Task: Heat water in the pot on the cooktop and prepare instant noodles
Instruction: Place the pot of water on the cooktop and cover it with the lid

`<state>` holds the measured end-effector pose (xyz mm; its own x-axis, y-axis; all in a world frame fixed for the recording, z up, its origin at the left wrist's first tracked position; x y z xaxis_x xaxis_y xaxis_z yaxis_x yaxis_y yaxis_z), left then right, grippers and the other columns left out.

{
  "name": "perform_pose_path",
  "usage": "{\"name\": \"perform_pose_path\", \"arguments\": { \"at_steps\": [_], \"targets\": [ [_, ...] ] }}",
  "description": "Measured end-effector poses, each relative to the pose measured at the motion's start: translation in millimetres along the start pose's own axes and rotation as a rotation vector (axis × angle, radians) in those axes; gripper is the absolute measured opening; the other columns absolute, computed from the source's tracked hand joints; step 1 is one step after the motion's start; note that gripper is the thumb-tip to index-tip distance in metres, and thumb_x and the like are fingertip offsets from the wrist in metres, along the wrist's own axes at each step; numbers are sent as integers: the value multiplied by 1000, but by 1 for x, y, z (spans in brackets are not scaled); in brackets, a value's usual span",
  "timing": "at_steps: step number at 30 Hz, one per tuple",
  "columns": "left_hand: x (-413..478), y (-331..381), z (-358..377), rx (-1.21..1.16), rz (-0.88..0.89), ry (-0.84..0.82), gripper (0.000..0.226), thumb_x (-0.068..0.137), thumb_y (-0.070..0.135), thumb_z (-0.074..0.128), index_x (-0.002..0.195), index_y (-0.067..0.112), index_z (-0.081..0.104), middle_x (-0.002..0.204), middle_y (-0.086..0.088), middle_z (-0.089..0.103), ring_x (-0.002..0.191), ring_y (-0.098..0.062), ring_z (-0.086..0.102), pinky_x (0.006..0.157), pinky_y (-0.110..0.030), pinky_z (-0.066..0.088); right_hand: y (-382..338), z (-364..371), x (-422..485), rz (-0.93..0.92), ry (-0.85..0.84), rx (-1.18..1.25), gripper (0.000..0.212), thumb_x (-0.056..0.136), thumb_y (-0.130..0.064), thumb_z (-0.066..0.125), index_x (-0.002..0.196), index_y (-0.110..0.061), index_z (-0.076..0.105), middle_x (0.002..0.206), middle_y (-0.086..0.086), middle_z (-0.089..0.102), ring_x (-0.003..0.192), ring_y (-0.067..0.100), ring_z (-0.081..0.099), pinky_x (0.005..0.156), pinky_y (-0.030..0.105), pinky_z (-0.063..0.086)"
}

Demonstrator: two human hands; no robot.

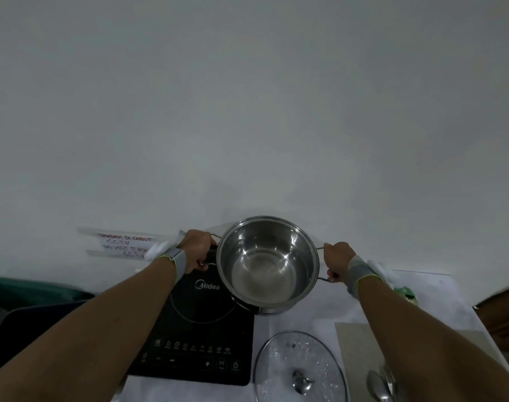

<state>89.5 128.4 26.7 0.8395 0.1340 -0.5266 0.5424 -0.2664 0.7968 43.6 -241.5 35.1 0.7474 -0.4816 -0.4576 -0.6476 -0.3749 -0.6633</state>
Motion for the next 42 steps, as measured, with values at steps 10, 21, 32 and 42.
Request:
{"name": "perform_pose_path", "arguments": {
  "at_steps": [10, 21, 32, 42],
  "targets": [
    [3, -31, -91, -24, 6, 56, 24, 95, 5, 42, 83, 5, 63, 58, -8, 44, 48, -23, 40, 42, -26, 42, -38, 84, -35, -42, -68, 20, 34, 99, -27, 39, 73, -6, 48, 67, 15, 54, 49, 26, 53, 56, 38, 54],
    [18, -62, -132, 33, -38, 15, 32, 96, 9, 42, 121, 5, 61, 88, -9, 55, 64, -20, 50, 50, -33, 49, -44, 147, -39, -4, -129, -51, 26, 96, -7, 46, 70, -5, 50, 58, 12, 51, 36, 21, 51, 39, 22, 43],
    [45, -89, -127, -8, -75, 44, 34, 100, 15, 33, 114, 6, 63, 85, -11, 44, 63, -24, 42, 45, -28, 42, -37, 154, -35, 4, -83, -137, 33, 97, -18, 38, 66, -7, 44, 62, 13, 55, 53, 28, 56, 69, 40, 54],
    [51, -86, -123, -23, -86, 67, 31, 96, 17, 40, 112, 6, 64, 92, -13, 48, 65, -26, 44, 41, -26, 43, -26, 157, -22, 67, -78, -18, 34, 98, -21, 43, 71, -4, 52, 69, 16, 58, 55, 32, 56, 62, 39, 52]
  ]
}}
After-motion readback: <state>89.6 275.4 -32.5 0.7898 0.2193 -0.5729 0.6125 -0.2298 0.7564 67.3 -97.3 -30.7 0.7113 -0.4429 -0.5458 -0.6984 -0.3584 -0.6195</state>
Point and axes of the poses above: each hand's wrist, its own x-axis towards the middle knuckle, its own z-axis out of the palm, y = z × x, the point moved 8 cm from there along x, towards the middle knuckle
